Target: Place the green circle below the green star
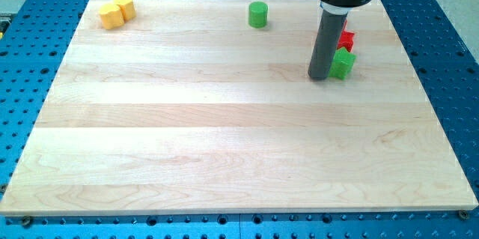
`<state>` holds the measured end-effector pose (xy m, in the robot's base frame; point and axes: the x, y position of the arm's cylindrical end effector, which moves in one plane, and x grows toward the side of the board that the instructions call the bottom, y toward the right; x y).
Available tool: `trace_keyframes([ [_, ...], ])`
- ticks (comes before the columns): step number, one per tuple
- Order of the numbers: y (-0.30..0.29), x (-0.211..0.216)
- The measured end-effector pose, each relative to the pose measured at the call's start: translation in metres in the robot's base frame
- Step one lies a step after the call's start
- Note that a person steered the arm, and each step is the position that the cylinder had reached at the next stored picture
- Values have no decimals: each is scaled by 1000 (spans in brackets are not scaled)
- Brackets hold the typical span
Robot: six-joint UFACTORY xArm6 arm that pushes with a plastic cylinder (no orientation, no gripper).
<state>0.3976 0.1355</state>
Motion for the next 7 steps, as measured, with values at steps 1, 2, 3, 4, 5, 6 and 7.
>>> trace_keyframes([
  [1,18,2],
  [2,12,19],
  [3,-91,3],
  [4,-160,-89],
  [5,-205,-164],
  [6,-171,-195],
  [7,-121,-184],
])
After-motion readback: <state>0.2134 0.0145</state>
